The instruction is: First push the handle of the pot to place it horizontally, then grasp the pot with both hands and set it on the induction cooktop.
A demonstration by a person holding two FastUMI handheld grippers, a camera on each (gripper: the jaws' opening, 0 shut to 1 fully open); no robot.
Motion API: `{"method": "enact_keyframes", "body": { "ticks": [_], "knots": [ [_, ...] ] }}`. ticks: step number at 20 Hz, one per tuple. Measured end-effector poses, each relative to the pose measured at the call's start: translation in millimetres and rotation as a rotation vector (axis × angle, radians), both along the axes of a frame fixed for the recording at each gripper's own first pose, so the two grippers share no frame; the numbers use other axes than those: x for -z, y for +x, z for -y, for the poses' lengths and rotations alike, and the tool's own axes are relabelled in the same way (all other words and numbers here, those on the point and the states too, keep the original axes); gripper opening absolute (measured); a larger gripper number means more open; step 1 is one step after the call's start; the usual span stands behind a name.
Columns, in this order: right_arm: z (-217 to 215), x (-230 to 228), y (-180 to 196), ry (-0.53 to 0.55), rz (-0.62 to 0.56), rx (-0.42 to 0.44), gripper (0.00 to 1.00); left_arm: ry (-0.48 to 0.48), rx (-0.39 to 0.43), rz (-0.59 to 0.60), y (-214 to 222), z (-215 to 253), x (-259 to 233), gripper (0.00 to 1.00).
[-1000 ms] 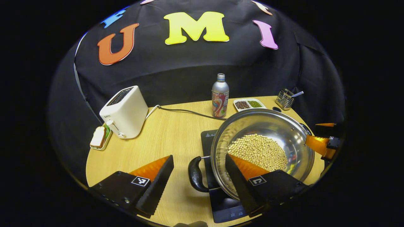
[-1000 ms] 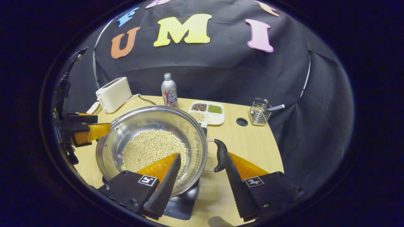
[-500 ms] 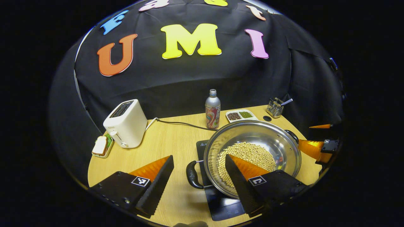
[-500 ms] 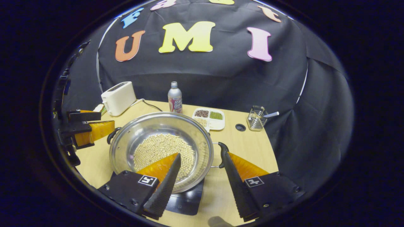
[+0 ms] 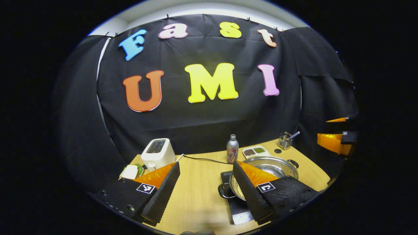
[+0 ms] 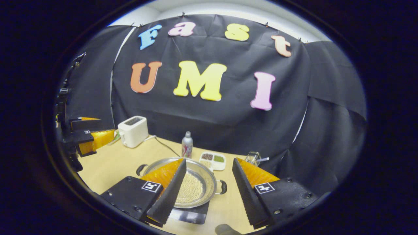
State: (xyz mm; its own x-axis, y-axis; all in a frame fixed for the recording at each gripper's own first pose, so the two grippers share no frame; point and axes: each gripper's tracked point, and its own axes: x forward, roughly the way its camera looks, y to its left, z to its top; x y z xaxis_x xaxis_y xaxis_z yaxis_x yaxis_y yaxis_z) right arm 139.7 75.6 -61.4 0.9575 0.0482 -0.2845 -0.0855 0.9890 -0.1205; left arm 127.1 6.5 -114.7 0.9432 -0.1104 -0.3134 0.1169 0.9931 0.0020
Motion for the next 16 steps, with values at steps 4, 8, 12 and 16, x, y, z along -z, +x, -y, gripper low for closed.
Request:
{"method": "enact_keyframes", "body": {
  "ticks": [4,8,12,16],
  "knots": [
    [-14.0,-71.1,-39.2,0.042,0.146,-0.007,1.00,-0.028,-0.058,0.097,-25.6,-38.0,-60.8,0.96],
    [-15.8,-111.6,-82.3,0.139,0.215,-0.011,1.00,-0.080,-0.044,0.174,-54.3,-49.2,-114.0,0.97],
    [4.1,-137.5,-112.1,0.181,0.278,0.019,1.00,-0.119,-0.081,0.222,-78.8,-57.7,-145.7,0.97],
    [30.6,-140.7,-131.0,0.207,0.309,0.049,1.00,-0.104,-0.133,0.227,-103.3,-53.8,-147.5,0.97]
  ]
}}
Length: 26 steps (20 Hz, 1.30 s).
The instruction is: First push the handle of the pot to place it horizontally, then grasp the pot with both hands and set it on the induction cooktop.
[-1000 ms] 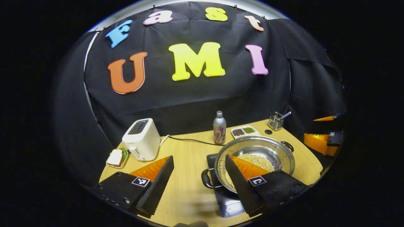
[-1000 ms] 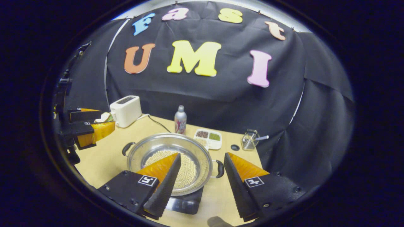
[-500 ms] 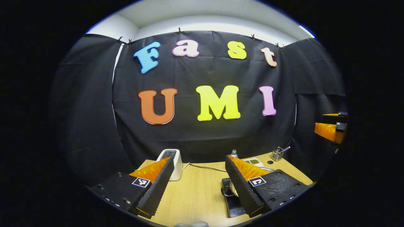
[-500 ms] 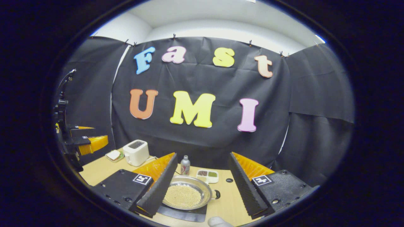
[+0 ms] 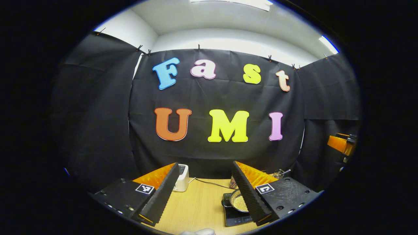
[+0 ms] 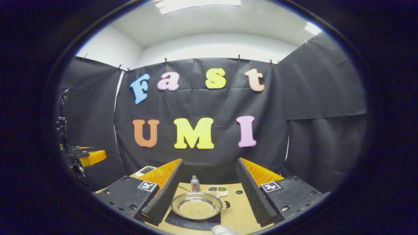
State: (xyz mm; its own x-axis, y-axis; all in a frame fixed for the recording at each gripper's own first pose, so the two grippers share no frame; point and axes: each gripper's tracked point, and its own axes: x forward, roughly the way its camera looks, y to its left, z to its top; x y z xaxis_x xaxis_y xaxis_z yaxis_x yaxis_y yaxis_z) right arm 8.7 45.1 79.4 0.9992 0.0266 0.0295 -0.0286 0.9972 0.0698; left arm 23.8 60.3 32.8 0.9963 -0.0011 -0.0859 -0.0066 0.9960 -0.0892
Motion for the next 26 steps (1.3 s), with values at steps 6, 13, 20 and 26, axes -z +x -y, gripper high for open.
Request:
{"method": "enact_keyframes", "body": {
  "ticks": [6,13,20,26],
  "knots": [
    [31.9,16.5,-3.4,-0.004,-0.007,0.048,1.00,0.038,0.027,0.044,-10.6,42.2,-10.4,0.95],
    [33.1,9.7,-2.2,-0.010,-0.005,0.040,1.00,0.023,0.049,0.048,-4.9,53.9,-17.2,0.95],
    [34.5,16.7,-1.1,0.002,-0.025,0.050,1.00,0.068,0.055,0.055,-6.9,58.4,-17.0,0.95],
    [32.7,11.6,-7.0,-0.002,-0.008,0.053,1.00,0.074,0.090,0.061,-7.7,72.9,-19.3,0.95]
  ]
}}
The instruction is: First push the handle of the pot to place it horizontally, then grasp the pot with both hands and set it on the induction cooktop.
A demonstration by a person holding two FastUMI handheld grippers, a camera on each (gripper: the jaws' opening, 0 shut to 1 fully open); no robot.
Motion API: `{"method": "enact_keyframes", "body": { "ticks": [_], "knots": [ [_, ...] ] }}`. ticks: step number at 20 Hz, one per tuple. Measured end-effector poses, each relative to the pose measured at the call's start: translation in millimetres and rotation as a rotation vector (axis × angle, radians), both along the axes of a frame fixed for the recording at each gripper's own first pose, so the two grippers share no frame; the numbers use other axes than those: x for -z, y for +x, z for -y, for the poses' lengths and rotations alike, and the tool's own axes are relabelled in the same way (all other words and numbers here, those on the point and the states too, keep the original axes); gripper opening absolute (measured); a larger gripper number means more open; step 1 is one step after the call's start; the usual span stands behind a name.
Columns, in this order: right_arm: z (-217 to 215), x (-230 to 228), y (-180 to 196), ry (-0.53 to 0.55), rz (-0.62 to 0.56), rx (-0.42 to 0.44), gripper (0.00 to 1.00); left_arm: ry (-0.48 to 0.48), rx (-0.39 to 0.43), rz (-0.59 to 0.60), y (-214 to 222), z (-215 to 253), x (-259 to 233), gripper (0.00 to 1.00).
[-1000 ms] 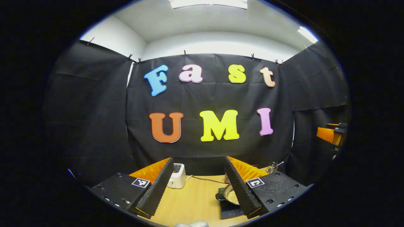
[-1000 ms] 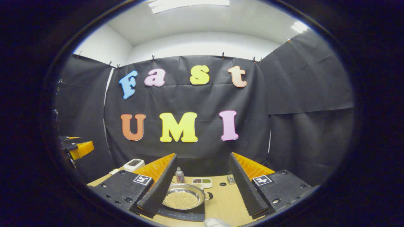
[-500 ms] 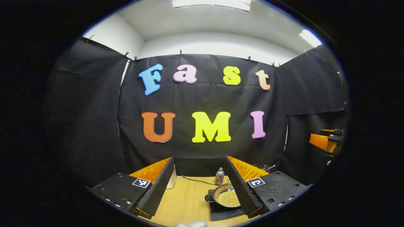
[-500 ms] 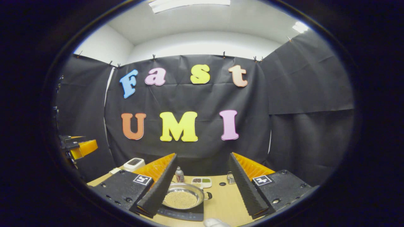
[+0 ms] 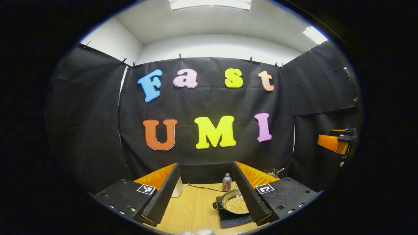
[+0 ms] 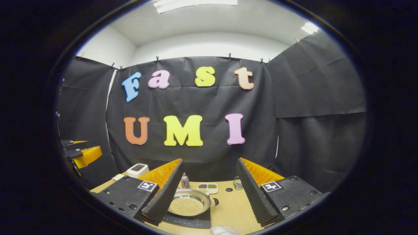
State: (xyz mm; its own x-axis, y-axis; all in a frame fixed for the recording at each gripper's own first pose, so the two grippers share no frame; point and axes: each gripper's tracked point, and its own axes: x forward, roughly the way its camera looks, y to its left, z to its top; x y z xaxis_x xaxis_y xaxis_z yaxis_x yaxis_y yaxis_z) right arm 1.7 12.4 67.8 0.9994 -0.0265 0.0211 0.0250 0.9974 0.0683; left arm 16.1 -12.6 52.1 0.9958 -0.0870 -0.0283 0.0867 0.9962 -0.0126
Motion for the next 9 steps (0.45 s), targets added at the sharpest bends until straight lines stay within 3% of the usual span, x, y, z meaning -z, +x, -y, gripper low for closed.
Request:
{"method": "enact_keyframes", "body": {
  "ticks": [9],
  "knots": [
    [-3.6,-7.1,-2.0,-0.028,0.010,0.020,1.00,-0.009,-0.008,0.012,3.6,-9.6,-7.3,0.95]
  ]
}}
